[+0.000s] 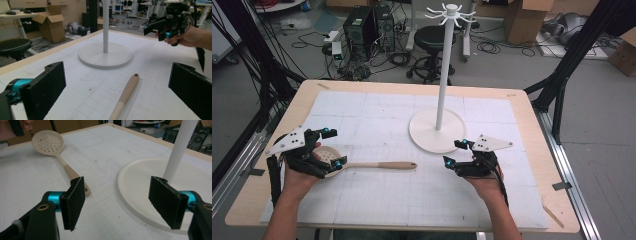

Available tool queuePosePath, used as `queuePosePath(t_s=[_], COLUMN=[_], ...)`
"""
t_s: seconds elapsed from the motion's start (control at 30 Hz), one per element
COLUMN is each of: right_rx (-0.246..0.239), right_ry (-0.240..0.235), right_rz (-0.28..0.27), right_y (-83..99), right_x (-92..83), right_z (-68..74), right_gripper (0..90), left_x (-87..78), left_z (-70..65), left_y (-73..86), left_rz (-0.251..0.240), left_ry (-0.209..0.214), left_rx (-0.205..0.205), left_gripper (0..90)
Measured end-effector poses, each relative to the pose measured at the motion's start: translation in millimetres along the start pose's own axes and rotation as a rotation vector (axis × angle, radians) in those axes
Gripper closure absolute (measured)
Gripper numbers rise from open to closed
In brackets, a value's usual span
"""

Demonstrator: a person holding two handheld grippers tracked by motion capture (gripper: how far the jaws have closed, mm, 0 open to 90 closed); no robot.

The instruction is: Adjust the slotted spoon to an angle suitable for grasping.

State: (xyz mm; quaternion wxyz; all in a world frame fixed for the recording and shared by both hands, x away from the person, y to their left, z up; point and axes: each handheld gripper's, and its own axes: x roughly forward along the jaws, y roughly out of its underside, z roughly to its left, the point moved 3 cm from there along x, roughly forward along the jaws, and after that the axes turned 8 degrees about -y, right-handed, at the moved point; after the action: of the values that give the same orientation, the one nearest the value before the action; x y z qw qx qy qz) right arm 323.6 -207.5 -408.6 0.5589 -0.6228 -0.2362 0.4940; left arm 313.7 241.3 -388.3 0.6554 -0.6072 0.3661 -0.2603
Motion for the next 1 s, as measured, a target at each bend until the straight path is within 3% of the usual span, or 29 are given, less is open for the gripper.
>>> queuePosePath(t_s=[0.27, 0.6, 1.0], right_rx=[0.01, 0.017, 0.014], right_ry=[-0.01, -0.017, 0.001], right_rz=[-0.058, -0.095, -0.068], right_y=[-2.5, -4.5, -2.4], right_x=[-6.1, -7.4, -3.6], right_z=[-5.5, -9.0, -9.4], right_gripper=[17.3, 14.8, 14.6], left_x=[2.2, -0.2, 1.2], left_z=[-1.9, -1.3, 0.4], left_y=[2.4, 4.6, 7.5], left_rz=[0.015, 0.021, 0.036], left_ry=[0.014, 0.013, 0.005], left_rx=[0.001, -0.002, -0.007], left_gripper=[1.7, 1.7, 1.6])
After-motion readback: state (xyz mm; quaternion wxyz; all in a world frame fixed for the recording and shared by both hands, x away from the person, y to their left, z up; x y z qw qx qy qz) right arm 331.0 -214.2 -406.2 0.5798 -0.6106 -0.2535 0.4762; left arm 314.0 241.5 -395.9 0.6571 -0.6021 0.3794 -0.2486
